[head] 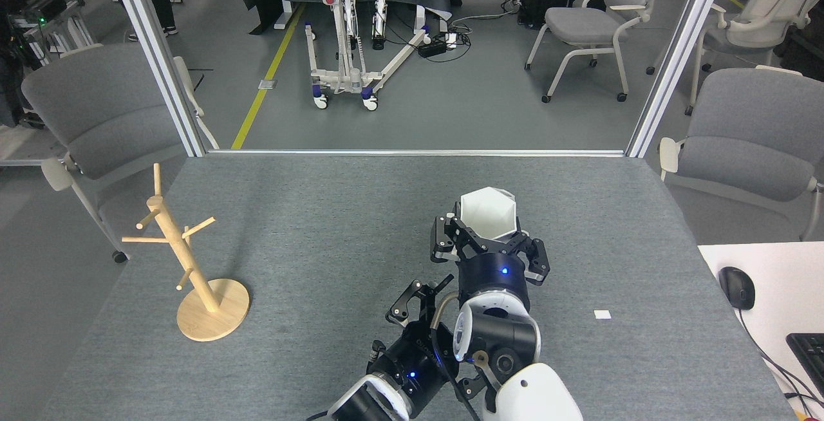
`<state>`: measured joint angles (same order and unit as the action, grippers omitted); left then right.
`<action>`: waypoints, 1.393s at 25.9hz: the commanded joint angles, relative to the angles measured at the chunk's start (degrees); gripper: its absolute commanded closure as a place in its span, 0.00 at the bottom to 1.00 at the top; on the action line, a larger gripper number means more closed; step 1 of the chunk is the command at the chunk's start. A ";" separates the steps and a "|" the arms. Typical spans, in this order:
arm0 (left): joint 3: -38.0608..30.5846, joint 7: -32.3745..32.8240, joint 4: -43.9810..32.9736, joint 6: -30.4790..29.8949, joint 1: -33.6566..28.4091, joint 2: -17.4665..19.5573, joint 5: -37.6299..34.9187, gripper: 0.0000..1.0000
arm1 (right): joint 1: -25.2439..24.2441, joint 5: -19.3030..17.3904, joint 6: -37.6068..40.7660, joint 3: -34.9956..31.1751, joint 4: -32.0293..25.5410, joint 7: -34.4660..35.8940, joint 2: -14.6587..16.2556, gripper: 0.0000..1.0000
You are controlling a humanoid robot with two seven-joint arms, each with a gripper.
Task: Hang cup on storage rack
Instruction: 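Carry the cup with the right gripper toward the table center, then grasp the cup with the left gripper beside the right gripper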
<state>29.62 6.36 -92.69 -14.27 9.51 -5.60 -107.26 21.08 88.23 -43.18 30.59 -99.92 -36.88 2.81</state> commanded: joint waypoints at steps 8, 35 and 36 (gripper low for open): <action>-4.83 3.40 4.27 -1.20 4.81 -0.20 6.36 0.01 | 2.47 1.51 -1.20 1.22 3.50 -1.53 -2.72 1.00; -7.82 9.02 8.66 -7.79 9.29 0.50 10.76 1.00 | 1.59 3.27 -5.60 8.87 11.15 -1.27 -7.55 1.00; -8.17 9.11 8.66 -8.76 9.29 0.32 11.11 1.00 | 1.59 3.27 -5.95 8.96 11.41 -1.27 -7.55 1.00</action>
<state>21.91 16.86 -83.67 -15.80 19.05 -5.28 -96.57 22.73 91.49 -50.05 38.23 -89.22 -37.91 -4.72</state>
